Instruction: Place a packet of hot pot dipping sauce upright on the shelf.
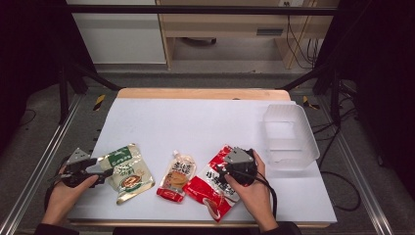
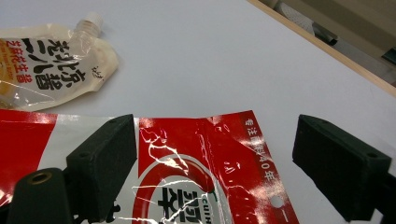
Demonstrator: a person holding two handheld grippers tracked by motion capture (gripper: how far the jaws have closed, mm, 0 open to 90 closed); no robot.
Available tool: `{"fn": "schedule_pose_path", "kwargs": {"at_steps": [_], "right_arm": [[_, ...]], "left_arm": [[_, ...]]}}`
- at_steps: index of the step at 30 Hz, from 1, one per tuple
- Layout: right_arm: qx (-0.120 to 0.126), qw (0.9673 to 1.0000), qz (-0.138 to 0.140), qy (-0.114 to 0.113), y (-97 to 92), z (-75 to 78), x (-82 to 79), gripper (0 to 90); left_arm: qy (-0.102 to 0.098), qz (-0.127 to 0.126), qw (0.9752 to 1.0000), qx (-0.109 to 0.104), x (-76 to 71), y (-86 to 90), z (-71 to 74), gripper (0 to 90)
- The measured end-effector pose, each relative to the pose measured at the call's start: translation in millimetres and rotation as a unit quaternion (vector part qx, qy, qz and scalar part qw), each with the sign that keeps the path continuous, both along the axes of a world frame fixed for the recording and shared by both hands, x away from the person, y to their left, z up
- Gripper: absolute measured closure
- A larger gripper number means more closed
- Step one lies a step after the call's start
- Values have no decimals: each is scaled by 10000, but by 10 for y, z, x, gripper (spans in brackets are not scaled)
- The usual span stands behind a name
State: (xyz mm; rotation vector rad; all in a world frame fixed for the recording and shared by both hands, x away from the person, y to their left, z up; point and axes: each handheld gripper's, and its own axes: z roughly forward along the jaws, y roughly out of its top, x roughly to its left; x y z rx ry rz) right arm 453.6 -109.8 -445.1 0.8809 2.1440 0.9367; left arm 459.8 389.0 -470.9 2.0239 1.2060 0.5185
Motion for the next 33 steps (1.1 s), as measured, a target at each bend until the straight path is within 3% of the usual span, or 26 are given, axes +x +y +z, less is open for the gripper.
{"fn": "schedule_pose_path", "kwargs": {"at_steps": [7, 8, 9, 11, 17, 27, 33], "right_arm": [[-4, 10000, 10, 4, -5, -1, 5, 142], [-1, 10000, 24, -3, -15, 1, 8, 142], [-1, 10000, 24, -3, -15, 1, 8, 142], [33, 10000, 3, -28, -22, 4, 7, 144], [6, 10000, 56, 6, -9, -3, 6, 144], [-49, 10000, 62, 31, 6, -19, 14, 142], [-118, 9998, 72, 168, 31, -64, 29, 126]], "left_arm": [[176, -249, 9994, -151, -14, -39, 9, 419], [202, -305, 9992, -142, -20, -48, 10, 493], [237, -344, 9991, -78, -28, -55, 19, 493], [285, -438, 9984, -212, -50, -68, 28, 568], [267, -469, 9985, -107, -56, -73, 48, 657], [292, -475, 9984, -107, -57, -44, 79, 870], [309, -528, 9981, -35, -61, -60, 105, 899]]}}
